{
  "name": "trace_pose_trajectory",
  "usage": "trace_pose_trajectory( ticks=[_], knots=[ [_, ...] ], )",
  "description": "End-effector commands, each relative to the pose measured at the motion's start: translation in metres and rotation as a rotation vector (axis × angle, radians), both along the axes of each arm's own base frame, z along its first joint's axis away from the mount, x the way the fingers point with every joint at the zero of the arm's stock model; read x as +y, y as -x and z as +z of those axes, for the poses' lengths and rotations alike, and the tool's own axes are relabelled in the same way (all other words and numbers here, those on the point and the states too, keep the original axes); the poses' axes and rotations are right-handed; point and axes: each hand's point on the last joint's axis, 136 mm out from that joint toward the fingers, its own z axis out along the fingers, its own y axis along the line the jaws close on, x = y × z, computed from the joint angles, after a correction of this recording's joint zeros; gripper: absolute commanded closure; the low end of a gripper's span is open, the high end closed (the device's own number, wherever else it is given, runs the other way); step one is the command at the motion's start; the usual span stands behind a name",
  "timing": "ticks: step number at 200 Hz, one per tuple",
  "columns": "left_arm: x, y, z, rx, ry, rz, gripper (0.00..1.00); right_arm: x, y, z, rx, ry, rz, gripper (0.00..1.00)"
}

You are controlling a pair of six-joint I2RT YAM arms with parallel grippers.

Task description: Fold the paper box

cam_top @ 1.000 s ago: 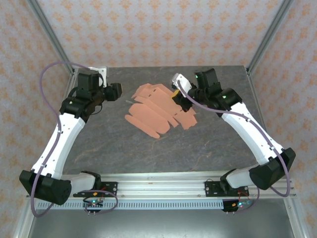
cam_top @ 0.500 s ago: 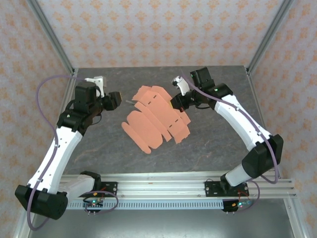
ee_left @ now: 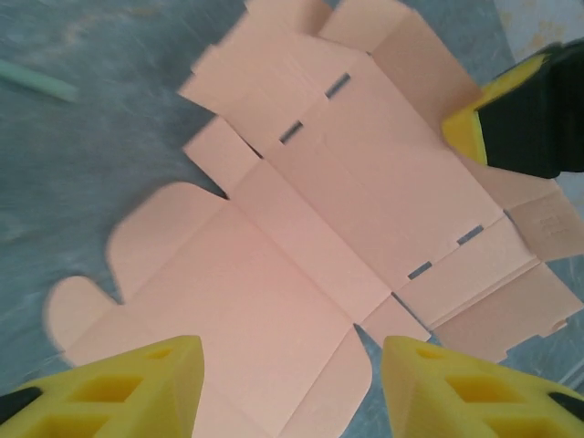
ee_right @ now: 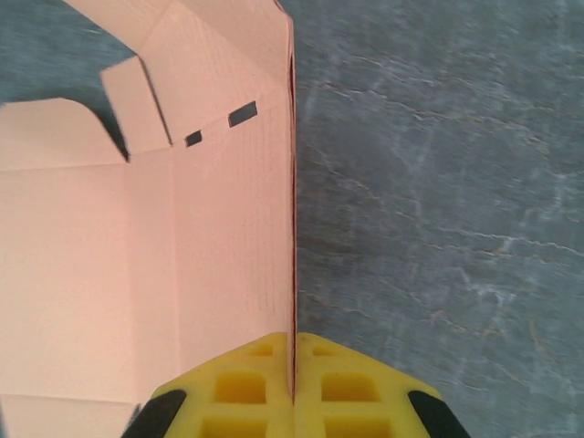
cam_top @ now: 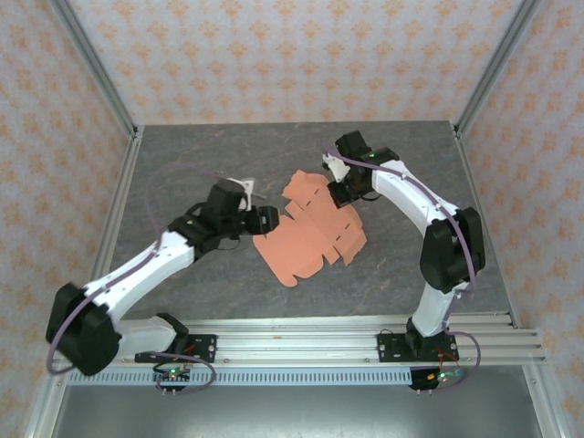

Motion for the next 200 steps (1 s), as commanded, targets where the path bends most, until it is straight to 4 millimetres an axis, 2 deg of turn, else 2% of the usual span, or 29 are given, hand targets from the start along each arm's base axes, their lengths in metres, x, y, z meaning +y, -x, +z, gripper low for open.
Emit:
trace_pose_trajectory(
  ticks=[1,29,44,70,98,104,108,131,200],
  knots=[
    [-0.03,-0.024,0.002,-0.027,0.105,-0.001,0.51,-0.014,-0.018,0.0,-0.06,0.09,-0.052,1.0],
    [-0.053,-0.052,-0.022,-0.015,0.136,0.0,0.55,-0.016,-0.024,0.003,-0.089,0.096,-0.066,0.95],
    [-0.069,-0.062,-0.037,0.009,0.15,-0.014,0.56,-0.015,-0.024,0.005,-0.105,0.091,-0.059,0.97],
    [-0.1,-0.073,-0.058,0.047,0.189,-0.048,0.59,-0.017,-0.025,0.005,-0.133,0.095,-0.051,0.99],
    [-0.124,-0.077,-0.077,0.077,0.184,-0.08,0.63,-0.017,-0.025,0.004,-0.135,0.101,-0.044,0.99],
    [-0.128,-0.079,-0.075,0.074,0.192,-0.088,0.64,-0.017,-0.025,0.003,-0.135,0.102,-0.044,0.99],
    [-0.13,-0.079,-0.091,0.1,0.177,-0.087,0.65,-0.017,-0.025,0.003,-0.135,0.102,-0.044,0.99],
    [-0.136,-0.082,-0.108,0.131,0.169,-0.093,0.7,-0.018,-0.025,0.003,-0.133,0.106,-0.043,0.99],
    [-0.128,-0.076,-0.132,0.154,0.075,-0.124,0.79,-0.02,-0.026,0.005,-0.141,0.119,-0.042,0.99]
  ],
)
